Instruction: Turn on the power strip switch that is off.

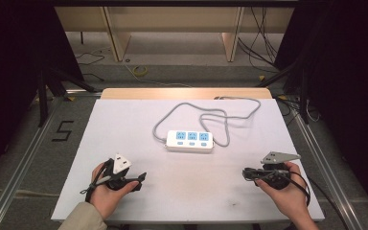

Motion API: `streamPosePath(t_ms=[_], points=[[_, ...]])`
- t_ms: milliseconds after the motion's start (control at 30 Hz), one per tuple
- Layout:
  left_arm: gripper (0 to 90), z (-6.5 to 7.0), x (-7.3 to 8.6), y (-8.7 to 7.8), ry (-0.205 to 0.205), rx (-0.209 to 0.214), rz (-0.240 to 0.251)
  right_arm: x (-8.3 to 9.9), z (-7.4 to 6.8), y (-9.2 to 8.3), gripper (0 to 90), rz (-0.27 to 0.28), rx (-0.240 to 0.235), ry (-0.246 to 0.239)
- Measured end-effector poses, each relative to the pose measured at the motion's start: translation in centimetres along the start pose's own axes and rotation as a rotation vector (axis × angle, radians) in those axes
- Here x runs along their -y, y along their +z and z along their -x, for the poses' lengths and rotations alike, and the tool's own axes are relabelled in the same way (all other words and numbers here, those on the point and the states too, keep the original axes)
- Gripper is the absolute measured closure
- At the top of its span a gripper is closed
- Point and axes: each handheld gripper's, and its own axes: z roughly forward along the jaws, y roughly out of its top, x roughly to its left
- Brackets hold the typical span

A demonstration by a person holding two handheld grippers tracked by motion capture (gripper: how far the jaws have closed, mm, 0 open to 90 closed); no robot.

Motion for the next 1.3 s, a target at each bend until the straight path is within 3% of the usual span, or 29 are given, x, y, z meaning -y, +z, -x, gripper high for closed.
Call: streamPosePath(t_ms=[100, 1300], points=[[22.3, 0.0, 0.0, 0.0, -0.002, -0.002, 0.003, -0.2, 0.0, 0.0, 90.0, -0.017, 0.005, -0.005], [22.3, 0.0, -0.1, -0.1, 0.005, -0.016, 0.015, -4.6, -0.4, 1.1, 90.0, -0.124, 0.019, -0.01]])
